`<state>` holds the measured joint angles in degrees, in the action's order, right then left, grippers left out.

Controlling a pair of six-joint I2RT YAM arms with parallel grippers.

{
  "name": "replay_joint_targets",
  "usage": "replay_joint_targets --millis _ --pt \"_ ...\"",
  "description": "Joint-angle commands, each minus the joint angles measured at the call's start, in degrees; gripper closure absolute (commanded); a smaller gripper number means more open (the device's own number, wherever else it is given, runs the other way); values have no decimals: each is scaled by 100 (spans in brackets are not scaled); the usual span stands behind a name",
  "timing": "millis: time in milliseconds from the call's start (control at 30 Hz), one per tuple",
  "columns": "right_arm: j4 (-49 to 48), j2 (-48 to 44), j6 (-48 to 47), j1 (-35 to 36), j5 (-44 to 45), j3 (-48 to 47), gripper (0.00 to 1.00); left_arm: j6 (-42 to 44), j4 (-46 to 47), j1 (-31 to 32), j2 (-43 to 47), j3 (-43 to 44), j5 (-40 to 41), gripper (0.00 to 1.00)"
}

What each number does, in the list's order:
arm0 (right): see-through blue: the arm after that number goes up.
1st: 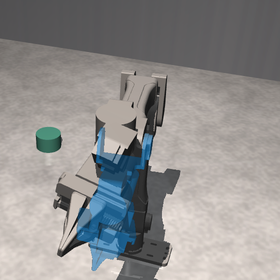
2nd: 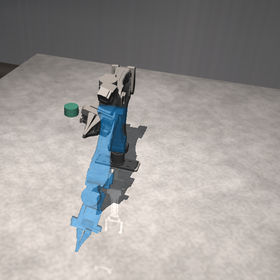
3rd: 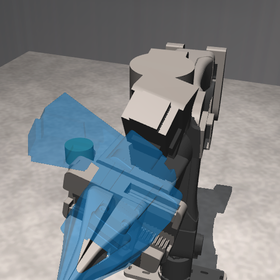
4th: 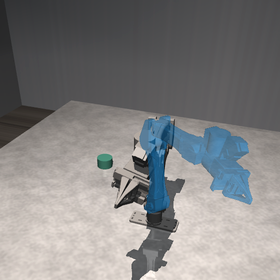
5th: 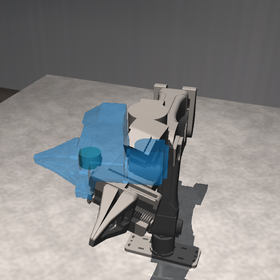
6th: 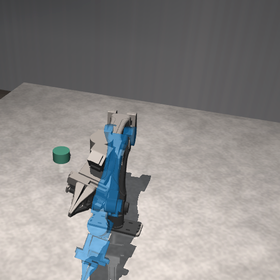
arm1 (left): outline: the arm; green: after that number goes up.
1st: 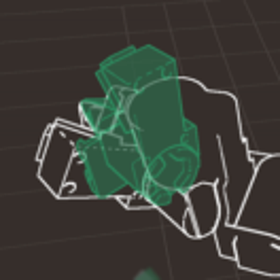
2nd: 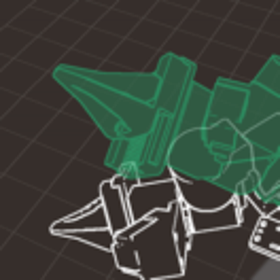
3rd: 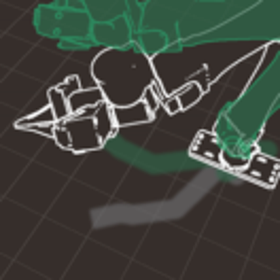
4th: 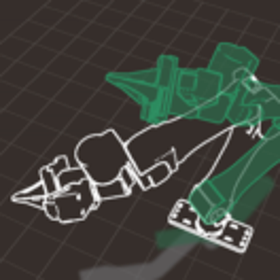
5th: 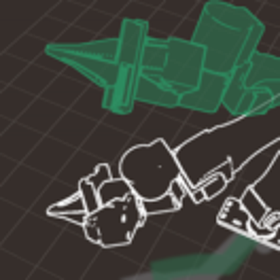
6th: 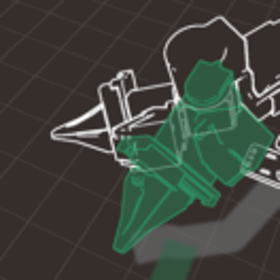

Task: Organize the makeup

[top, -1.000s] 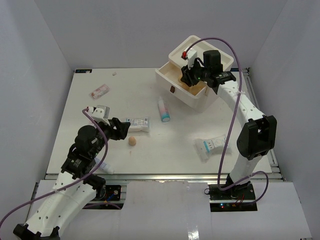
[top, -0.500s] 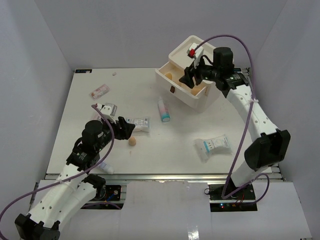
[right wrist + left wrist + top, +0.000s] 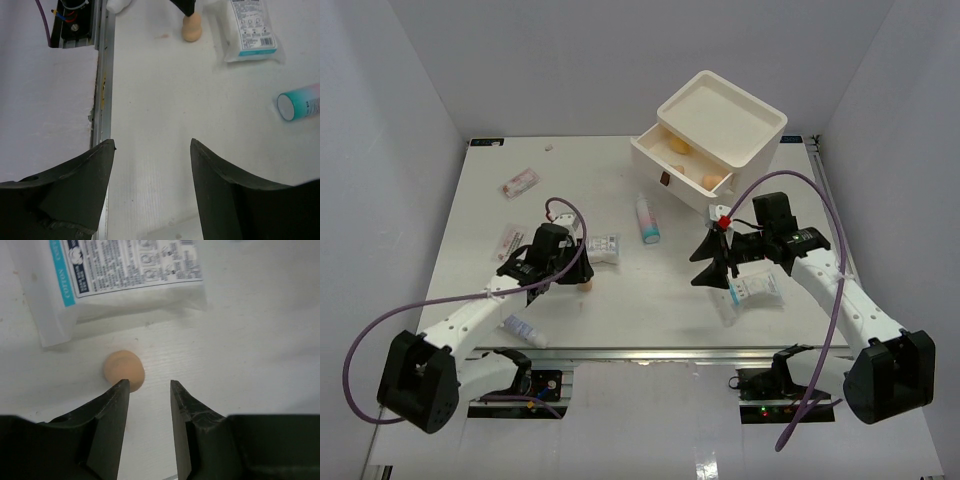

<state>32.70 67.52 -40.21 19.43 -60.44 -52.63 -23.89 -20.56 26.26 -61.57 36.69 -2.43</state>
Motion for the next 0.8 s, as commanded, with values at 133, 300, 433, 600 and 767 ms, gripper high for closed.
replay_joint_targets --millis 133,300,433,600,767 --pt "-449 -537 -114 -107 -465 77 31 -143 -387 -16 -970 510 750 45" --pt "-446 -654 -107 -115 -453 95 31 -106 -391 -16 -1281 515 710 49" --pt "-451 -706 -91 -127 -444 95 31 -79 -405 -16 -1338 503 688 62" --pt "-472 -763 -63 -191 -489 110 31 -52 -419 -16 -1340 486 621 78" --pt "-494 -811 -21 -259 -521 123 31 -38 -422 -16 -1127 537 473 100"
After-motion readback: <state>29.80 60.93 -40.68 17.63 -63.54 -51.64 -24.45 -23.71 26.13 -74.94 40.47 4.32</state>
